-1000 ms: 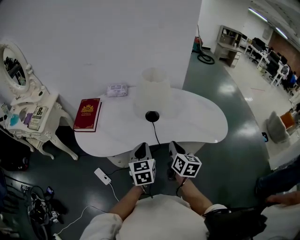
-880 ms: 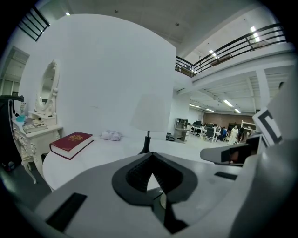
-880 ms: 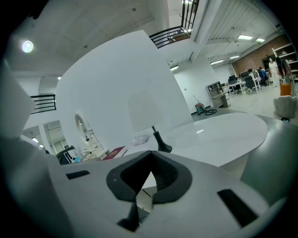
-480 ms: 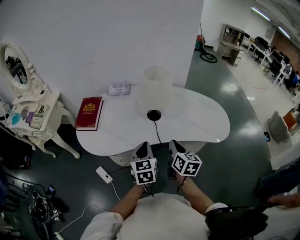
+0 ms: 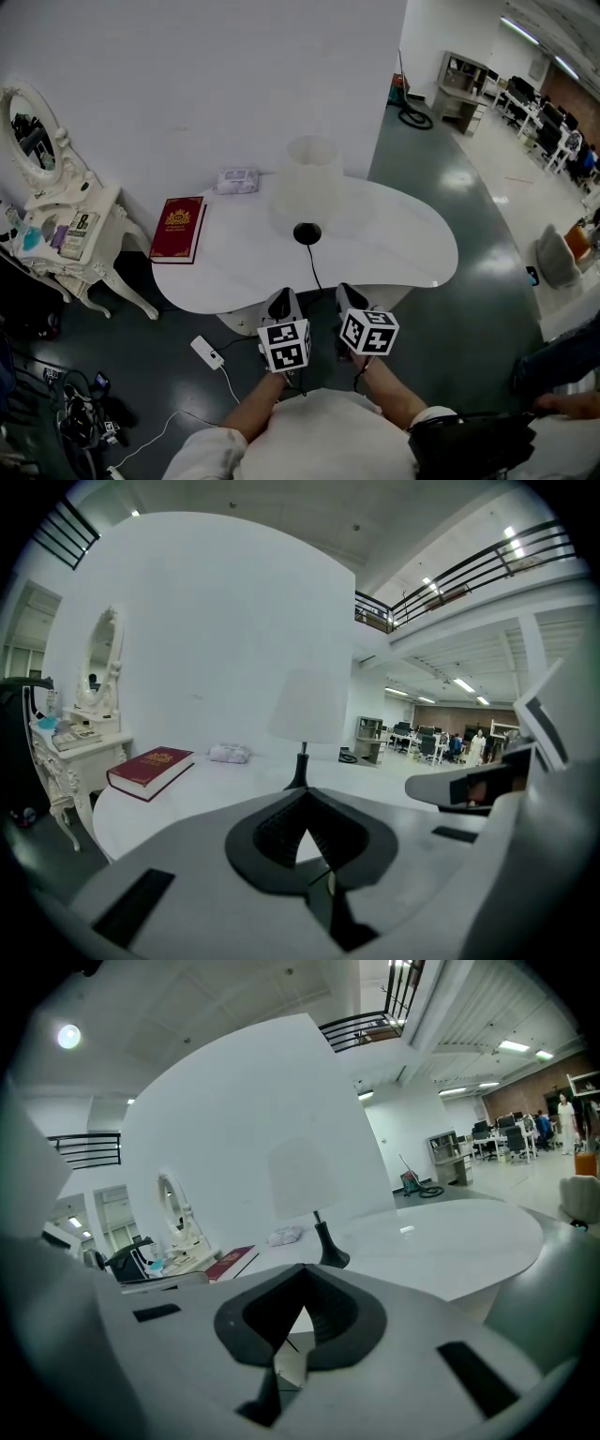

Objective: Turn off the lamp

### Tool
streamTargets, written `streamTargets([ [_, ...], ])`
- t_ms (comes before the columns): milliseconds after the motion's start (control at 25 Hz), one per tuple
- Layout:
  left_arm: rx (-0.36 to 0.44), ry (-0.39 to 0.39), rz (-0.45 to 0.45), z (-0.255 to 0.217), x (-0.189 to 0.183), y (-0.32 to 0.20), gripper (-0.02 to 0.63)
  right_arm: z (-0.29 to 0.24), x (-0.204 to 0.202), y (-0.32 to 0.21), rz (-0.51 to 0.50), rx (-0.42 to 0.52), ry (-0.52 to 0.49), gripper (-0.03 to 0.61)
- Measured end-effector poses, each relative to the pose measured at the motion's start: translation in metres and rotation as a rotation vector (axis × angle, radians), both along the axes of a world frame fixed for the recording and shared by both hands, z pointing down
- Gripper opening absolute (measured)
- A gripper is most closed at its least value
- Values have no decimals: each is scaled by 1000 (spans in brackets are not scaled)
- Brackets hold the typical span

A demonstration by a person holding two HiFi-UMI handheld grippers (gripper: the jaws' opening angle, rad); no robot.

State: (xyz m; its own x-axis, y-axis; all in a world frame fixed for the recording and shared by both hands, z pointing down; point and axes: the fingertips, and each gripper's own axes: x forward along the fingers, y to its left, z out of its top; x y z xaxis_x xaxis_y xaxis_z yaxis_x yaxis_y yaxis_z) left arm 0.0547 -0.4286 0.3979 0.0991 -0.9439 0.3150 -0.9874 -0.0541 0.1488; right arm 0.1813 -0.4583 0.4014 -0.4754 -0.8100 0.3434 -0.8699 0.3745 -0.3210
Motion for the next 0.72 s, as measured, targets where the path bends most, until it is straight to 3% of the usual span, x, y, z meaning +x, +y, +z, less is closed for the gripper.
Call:
streamTargets([
  [720, 5, -2, 0, 1, 8, 10, 8, 0, 6, 10, 8, 8, -2, -2],
])
